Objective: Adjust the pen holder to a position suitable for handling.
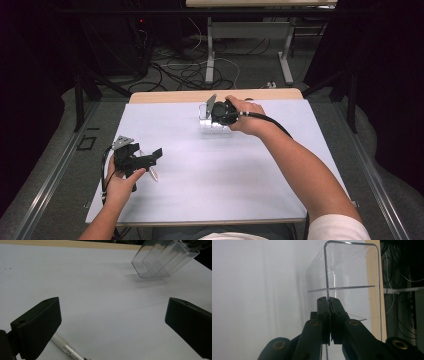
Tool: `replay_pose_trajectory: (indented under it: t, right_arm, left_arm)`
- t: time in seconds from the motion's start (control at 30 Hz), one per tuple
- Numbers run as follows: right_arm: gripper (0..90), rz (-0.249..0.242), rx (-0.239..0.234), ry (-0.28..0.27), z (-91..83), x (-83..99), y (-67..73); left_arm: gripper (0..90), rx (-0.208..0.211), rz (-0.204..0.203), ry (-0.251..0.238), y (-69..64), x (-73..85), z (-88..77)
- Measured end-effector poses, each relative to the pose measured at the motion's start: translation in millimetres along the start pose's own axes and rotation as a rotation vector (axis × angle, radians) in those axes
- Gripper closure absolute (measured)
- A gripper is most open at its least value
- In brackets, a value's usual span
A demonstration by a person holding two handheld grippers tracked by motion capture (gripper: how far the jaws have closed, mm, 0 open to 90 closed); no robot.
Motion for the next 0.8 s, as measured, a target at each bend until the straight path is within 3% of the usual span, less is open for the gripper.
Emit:
replay_pose_trajectory:
  t: [0.17, 0.4, 0.8]
  right_arm:
    - [88.2, 0.0, -0.017, -0.001, -7.8, 4.0, 11.9]
    - [88.2, 0.02, -0.082, 0.022, -23.1, 4.5, 39.6]
    - [88.1, -0.01, -0.148, 0.02, -35.1, -4.7, 70.9]
  left_arm:
    - [1.0, -0.003, -0.001, 0.0, 0.1, 0.1, 0.5]
    - [1.0, -0.005, 0.003, 0.002, -0.8, 0.2, 0.5]
    - [1.0, -0.005, 0.001, 0.001, -0.7, 0.3, 0.3]
Point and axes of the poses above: each handheld gripper's, and its own axes: z roughly forward along the jaws, x roughly out of its underside, y roughly to its left, the point moved 3 cm from there along z, roughly forward along the jaws, and after that the axes turned 14 degrees about y, right-handed, at the moved point
